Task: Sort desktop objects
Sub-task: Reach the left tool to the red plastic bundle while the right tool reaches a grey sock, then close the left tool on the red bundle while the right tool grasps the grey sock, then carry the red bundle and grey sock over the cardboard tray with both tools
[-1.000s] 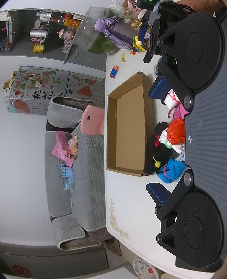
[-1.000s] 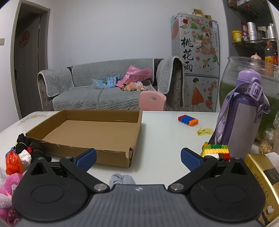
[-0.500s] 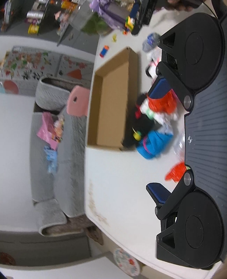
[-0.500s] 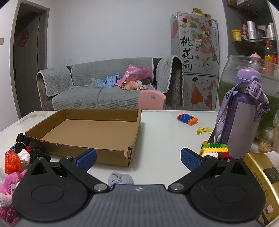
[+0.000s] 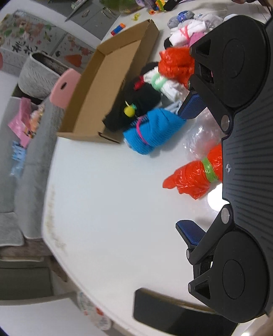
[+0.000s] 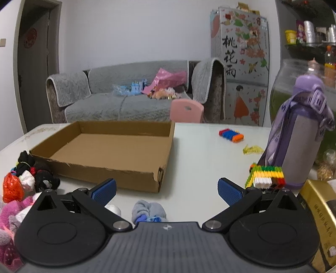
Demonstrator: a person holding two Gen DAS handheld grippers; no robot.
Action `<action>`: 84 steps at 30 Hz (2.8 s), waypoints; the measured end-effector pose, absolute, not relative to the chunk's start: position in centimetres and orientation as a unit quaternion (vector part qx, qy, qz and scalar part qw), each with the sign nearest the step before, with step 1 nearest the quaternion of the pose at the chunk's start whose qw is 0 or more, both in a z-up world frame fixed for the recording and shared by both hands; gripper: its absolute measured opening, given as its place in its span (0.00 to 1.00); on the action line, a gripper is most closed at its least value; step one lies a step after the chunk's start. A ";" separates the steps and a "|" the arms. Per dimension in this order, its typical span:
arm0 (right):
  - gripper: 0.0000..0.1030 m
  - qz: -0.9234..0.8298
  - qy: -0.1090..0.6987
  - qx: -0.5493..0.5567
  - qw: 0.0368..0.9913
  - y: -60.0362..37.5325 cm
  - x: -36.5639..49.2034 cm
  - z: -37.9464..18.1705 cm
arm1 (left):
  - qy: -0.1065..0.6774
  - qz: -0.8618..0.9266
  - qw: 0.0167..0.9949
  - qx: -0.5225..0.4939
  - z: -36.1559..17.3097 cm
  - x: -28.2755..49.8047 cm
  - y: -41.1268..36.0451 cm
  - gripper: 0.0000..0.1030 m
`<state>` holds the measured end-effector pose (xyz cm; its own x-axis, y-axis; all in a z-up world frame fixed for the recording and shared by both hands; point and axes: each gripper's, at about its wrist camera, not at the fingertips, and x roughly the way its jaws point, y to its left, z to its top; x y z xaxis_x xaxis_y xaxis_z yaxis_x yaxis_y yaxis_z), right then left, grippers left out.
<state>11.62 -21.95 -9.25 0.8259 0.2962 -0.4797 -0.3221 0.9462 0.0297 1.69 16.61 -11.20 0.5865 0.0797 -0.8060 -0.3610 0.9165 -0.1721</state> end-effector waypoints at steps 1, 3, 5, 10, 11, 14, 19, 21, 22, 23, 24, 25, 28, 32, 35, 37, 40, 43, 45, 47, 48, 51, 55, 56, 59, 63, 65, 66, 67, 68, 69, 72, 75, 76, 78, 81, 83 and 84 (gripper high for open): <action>1.00 0.162 0.249 -0.024 0.954 -22.0 11.8 -9.3 | 0.442 0.125 0.872 -0.169 -11.5 1.8 16.8 1.00; 1.00 0.160 0.256 -0.022 0.953 -22.0 12.1 -9.6 | 0.449 0.129 0.864 -0.185 -12.2 1.8 17.0 1.00; 1.00 0.159 0.263 -0.024 0.951 -22.0 12.5 -9.9 | 0.454 0.131 0.859 -0.196 -12.7 1.9 17.3 1.00; 1.00 0.154 0.276 -0.044 0.948 -21.5 13.1 -10.7 | 0.454 0.132 0.856 -0.208 -13.0 1.9 17.8 1.00; 1.00 0.155 0.278 -0.048 0.947 -21.4 13.0 -10.9 | 0.453 0.132 0.856 -0.211 -13.0 1.9 17.9 1.00; 1.00 0.157 0.282 -0.059 0.945 -21.0 12.8 -11.2 | 0.450 0.124 0.852 -0.236 -13.0 1.5 18.8 0.99; 0.99 0.165 0.281 -0.088 0.941 -20.2 12.3 -11.6 | 0.447 0.128 0.850 -0.246 -12.9 0.9 19.2 0.99; 0.94 0.169 0.284 -0.094 0.939 -19.9 12.3 -11.8 | 0.443 0.131 0.850 -0.255 -12.9 0.5 19.4 0.99; 0.91 0.171 0.289 -0.095 0.937 -19.8 12.3 -11.9 | 0.438 0.130 0.849 -0.265 -12.9 0.3 19.7 0.99; 0.90 0.173 0.292 -0.093 0.936 -19.9 12.4 -11.9 | 0.431 0.131 0.848 -0.277 -12.9 0.1 20.0 0.99; 0.90 0.173 0.293 -0.092 0.936 -19.9 12.4 -11.9 | 0.428 0.128 0.847 -0.288 -12.9 -0.1 20.3 0.99; 0.91 0.172 0.293 -0.092 0.936 -19.9 12.4 -11.9 | 0.426 0.127 0.845 -0.297 -12.9 0.0 20.5 0.99; 0.91 0.169 0.296 -0.089 0.936 -19.9 12.4 -11.9 | 0.427 0.141 0.842 -0.298 -12.8 0.1 20.7 0.99; 0.88 0.168 0.308 -0.088 0.932 -19.9 12.8 -12.3 | 0.436 0.197 0.833 -0.278 -12.6 0.5 20.4 0.99; 0.72 0.181 0.326 -0.074 0.925 -20.0 13.0 -12.7 | 0.457 0.213 0.827 -0.248 -12.5 1.5 19.3 0.99; 0.69 0.182 0.330 -0.066 0.924 -20.2 13.0 -12.6 | 0.463 0.218 0.827 -0.234 -12.5 1.8 18.5 0.99; 0.70 0.185 0.333 -0.063 0.922 -20.1 12.7 -12.6 | 0.465 0.239 0.825 -0.216 -12.6 1.7 17.6 0.98; 0.66 0.190 0.334 -0.061 0.921 -20.2 12.5 -12.5 | 0.471 0.268 0.820 -0.187 -12.7 2.1 16.2 0.93; 0.60 0.190 0.334 -0.061 0.921 -20.2 12.6 -12.4 | 0.476 0.284 0.817 -0.158 -12.8 2.4 15.1 0.86; 0.57 0.192 0.334 -0.060 0.921 -20.2 12.5 -12.3 | 0.475 0.276 0.822 -0.154 -12.4 2.3 14.5 0.72; 0.52 0.193 0.334 -0.060 0.921 -20.3 12.6 -12.3 | 0.475 0.272 0.823 -0.152 -12.2 2.3 14.1 0.59; 0.42 0.193 0.334 -0.057 0.921 -20.4 12.6 -12.2 | 0.481 0.261 0.823 -0.151 -12.0 2.5 13.3 0.39; 0.36 0.198 0.335 -0.052 0.920 -20.6 12.6 -12.2 | 0.480 0.256 0.825 -0.151 -12.2 2.2 13.1 0.35; 0.36 0.199 0.335 -0.050 0.919 -20.6 12.6 -12.1 | 0.480 0.254 0.825 -0.152 -12.2 2.4 13.2 0.34; 0.34 0.204 0.337 -0.037 0.918 -20.8 12.6 -12.0 | 0.481 0.245 0.827 -0.158 -12.1 2.3 13.4 0.31; 0.33 0.210 0.344 -0.004 0.915 -21.7 12.8 -11.9 | 0.476 0.240 0.831 -0.161 -11.6 2.6 14.1 0.31; 0.33 0.212 0.342 0.008 0.916 -22.0 12.7 -11.7 | 0.466 0.237 0.839 -0.153 -11.2 2.4 14.1 0.31; 0.33 0.214 0.340 0.014 0.916 -22.2 12.6 -11.6 | 0.461 0.236 0.843 -0.147 -11.1 2.4 14.2 0.31; 0.33 0.216 0.338 0.022 0.916 -22.4 12.5 -11.4 | 0.458 0.234 0.846 -0.142 -10.9 2.4 14.2 0.31; 0.33 0.218 0.337 0.032 0.915 -22.7 12.4 -11.3 | 0.456 0.231 0.848 -0.138 -10.6 2.4 14.2 0.31; 0.33 0.219 0.335 0.039 0.916 -22.9 12.3 -11.1 | 0.452 0.230 0.851 -0.134 -10.3 2.4 14.3 0.31; 0.33 0.218 0.329 0.056 0.917 -23.7 11.9 -10.7 | 0.439 0.226 0.860 -0.127 -9.5 2.4 14.7 0.31; 0.33 0.222 0.314 0.061 0.921 -24.2 11.2 -10.0 | 0.425 0.215 0.872 -0.118 -8.3 2.4 15.0 0.31; 0.33 0.223 0.308 0.067 0.922 -24.5 11.0 -9.7 | 0.418 0.212 0.876 -0.111 -7.9 2.5 15.0 0.31; 0.33 0.229 0.298 0.079 0.923 -24.9 10.8 -9.0 | 0.405 0.210 0.885 -0.093 -7.0 2.6 14.9 0.31; 0.33 0.231 0.280 0.099 0.927 -25.5 10.6 -7.8 | 0.386 0.201 0.897 -0.083 -5.4 3.0 15.1 0.31; 0.33 0.233 0.268 0.100 0.929 -25.4 10.8 -6.7 | 0.373 0.196 0.904 -0.074 -4.4 3.6 15.5 0.31; 0.33 0.236 0.264 0.100 0.930 -25.3 10.9 -6.2 | 0.366 0.193 0.908 -0.068 -3.9 3.9 15.5 0.31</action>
<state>10.95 -25.27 -6.16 0.7495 0.4914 -0.4435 -0.3864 0.8688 0.3096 3.93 15.51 -3.87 0.6567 0.3007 -0.6916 -0.4008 0.9160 0.0177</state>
